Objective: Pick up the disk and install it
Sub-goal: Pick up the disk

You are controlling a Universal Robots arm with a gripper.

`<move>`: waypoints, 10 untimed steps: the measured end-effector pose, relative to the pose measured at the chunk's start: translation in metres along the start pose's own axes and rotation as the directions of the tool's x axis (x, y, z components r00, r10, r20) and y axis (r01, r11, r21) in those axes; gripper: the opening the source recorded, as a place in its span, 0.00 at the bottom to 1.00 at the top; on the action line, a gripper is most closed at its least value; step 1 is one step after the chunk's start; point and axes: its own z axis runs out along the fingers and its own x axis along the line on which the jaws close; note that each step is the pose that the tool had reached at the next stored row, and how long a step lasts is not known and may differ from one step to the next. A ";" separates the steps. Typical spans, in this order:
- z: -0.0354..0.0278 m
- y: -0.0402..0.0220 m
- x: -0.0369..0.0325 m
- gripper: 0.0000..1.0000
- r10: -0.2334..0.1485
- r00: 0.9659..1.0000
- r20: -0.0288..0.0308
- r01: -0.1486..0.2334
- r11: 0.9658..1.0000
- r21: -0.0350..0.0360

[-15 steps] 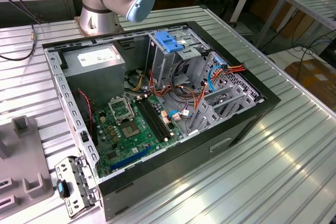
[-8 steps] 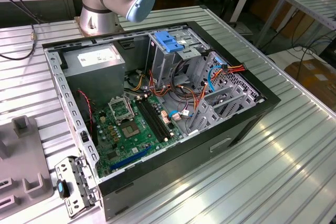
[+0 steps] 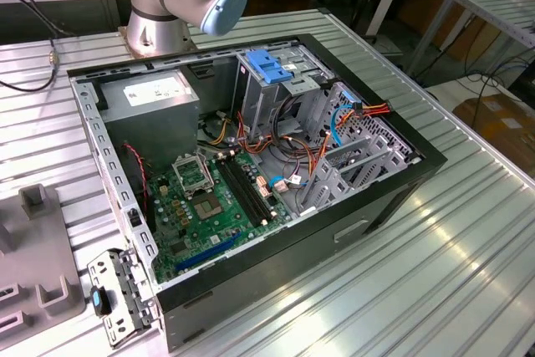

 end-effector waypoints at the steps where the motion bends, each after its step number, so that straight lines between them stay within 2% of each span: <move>1: -0.0024 0.0000 0.0000 0.37 0.000 1.000 0.000 0.000 1.000 0.000; 7: -0.0138 0.0001 0.0000 0.37 0.000 1.000 0.000 0.000 1.000 0.000; 10: -0.0226 0.0001 0.0000 0.37 0.000 1.000 0.000 0.000 1.000 0.000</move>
